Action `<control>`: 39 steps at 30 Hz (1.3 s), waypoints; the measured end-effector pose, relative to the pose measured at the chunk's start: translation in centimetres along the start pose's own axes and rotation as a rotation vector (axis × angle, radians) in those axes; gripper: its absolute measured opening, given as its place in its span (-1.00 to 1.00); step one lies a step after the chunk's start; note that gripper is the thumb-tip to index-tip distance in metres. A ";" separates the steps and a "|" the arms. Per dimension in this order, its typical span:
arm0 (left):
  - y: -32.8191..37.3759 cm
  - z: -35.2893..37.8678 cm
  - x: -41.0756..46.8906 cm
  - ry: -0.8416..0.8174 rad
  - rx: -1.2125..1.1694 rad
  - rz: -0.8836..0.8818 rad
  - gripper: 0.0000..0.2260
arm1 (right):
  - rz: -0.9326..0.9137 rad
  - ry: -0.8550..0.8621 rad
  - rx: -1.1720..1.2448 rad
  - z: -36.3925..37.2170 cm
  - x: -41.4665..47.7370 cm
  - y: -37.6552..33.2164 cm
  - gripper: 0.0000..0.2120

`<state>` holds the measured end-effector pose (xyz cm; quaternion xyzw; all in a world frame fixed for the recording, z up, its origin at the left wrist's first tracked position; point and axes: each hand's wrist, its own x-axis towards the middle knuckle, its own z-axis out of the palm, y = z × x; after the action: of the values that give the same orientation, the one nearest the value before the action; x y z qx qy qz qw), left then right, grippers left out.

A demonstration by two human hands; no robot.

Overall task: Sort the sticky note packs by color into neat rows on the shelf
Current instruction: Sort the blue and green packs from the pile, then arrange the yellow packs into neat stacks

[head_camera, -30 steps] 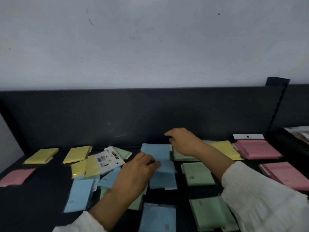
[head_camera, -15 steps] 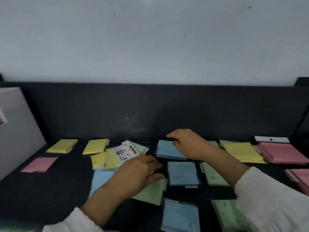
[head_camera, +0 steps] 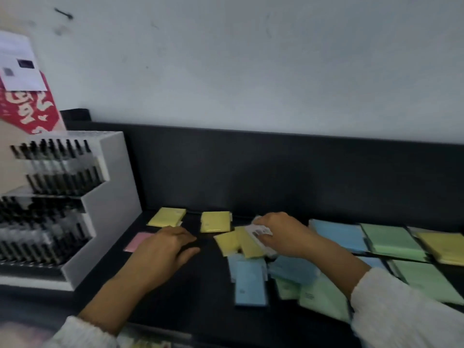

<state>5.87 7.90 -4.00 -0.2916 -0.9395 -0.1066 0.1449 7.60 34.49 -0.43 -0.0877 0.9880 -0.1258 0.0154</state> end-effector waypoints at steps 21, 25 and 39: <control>-11.4 5.3 4.3 -0.094 -0.145 -0.311 -0.36 | 0.216 0.040 -0.047 7.8 6.9 -8.7 -0.35; -11.4 6.4 5.1 -0.089 -0.196 -0.424 -0.25 | 0.273 0.082 -0.058 8.3 8.6 -9.0 -0.28; -12.0 8.3 5.6 0.064 -0.243 -0.491 -0.43 | 0.435 0.149 -0.159 10.7 12.6 -10.0 -0.35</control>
<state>-7.20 3.48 -11.34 -0.0667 -0.9573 -0.2596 0.1081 -2.49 20.10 -8.35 0.1358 0.9889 -0.0473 -0.0377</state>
